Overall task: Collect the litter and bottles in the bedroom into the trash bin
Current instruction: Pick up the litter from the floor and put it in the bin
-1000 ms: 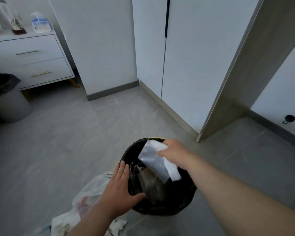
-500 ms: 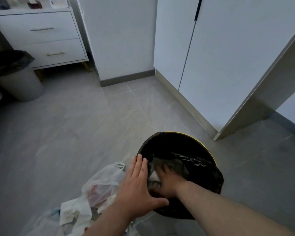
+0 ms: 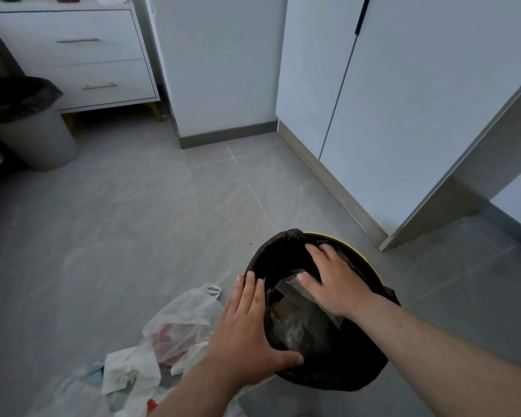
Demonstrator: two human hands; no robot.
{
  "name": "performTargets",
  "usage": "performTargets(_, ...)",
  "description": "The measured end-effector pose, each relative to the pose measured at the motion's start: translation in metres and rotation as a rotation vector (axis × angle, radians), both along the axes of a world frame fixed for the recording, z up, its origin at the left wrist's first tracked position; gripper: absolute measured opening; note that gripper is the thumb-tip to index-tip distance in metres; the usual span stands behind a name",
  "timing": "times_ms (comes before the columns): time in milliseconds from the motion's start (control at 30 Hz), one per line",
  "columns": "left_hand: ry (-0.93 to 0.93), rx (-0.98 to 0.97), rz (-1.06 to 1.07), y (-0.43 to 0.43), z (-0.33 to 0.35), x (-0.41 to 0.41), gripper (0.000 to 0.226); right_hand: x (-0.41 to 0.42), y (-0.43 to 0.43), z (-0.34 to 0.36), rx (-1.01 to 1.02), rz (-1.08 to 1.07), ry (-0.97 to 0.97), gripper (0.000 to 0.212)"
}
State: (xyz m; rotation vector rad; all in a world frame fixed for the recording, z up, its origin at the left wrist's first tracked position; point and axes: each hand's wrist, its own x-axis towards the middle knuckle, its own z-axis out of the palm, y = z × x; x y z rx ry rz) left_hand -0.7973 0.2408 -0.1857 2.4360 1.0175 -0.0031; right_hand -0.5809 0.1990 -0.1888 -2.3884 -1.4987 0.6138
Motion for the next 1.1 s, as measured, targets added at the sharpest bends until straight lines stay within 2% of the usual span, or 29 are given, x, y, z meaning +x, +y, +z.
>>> performTargets(167, -0.017, -0.011, 0.003, -0.001, -0.001, 0.0, 0.13, 0.0, -0.012, -0.004, -0.006, -0.001, -0.04, 0.072)
performTargets(233, -0.05, -0.011, -0.01, 0.0, 0.0, -0.005, 0.125, -0.008, -0.015, -0.003, -0.038, 0.032, -0.118, 0.068)
performTargets(333, -0.152, 0.038, -0.008, 0.001, 0.005, -0.03, 0.107, -0.032, -0.011, 0.011, 0.17, 0.017, -0.281, 0.047)
performTargets(433, -0.218, 0.101, 0.051, -0.001, -0.001, -0.085, 0.092, -0.076, 0.003, 0.032, 0.414, 0.155, -0.135, 0.033)
performTargets(500, -0.209, 0.07, 0.155, -0.003, -0.015, -0.133, 0.089, -0.117, 0.016, 0.041, 0.481, 0.301, -0.086, 0.029)
performTargets(567, -0.166, -0.008, 0.303, -0.006, -0.038, -0.185, 0.095, -0.16, 0.026, 0.039, 0.48, 0.447, -0.041, 0.024)
performTargets(633, -0.084, -0.083, 0.449, -0.011, -0.057, -0.233, 0.106, -0.194, 0.036, 0.026, 0.411, 0.618, -0.028, 0.02)
performTargets(700, 0.024, -0.166, 0.554, -0.014, -0.073, -0.271, 0.094, -0.221, 0.045, 0.008, 0.267, 0.712, -0.008, 0.016)
performTargets(767, 0.059, -0.24, 0.632, -0.013, -0.086, -0.295, 0.081, -0.241, 0.052, -0.014, 0.101, 0.685, 0.043, 0.012)
performTargets(833, 0.061, -0.28, 0.678, -0.008, -0.1, -0.308, 0.081, -0.256, 0.057, -0.034, -0.033, 0.594, 0.087, 0.011)
performTargets(967, 0.105, -0.305, 0.717, 0.001, -0.124, -0.315, 0.084, -0.269, 0.057, -0.084, -0.255, 0.495, 0.114, 0.035)
performTargets(1100, 0.142, -0.281, 0.802, 0.017, -0.143, -0.312, 0.079, -0.276, 0.048, -0.13, -0.55, 0.477, 0.043, 0.058)
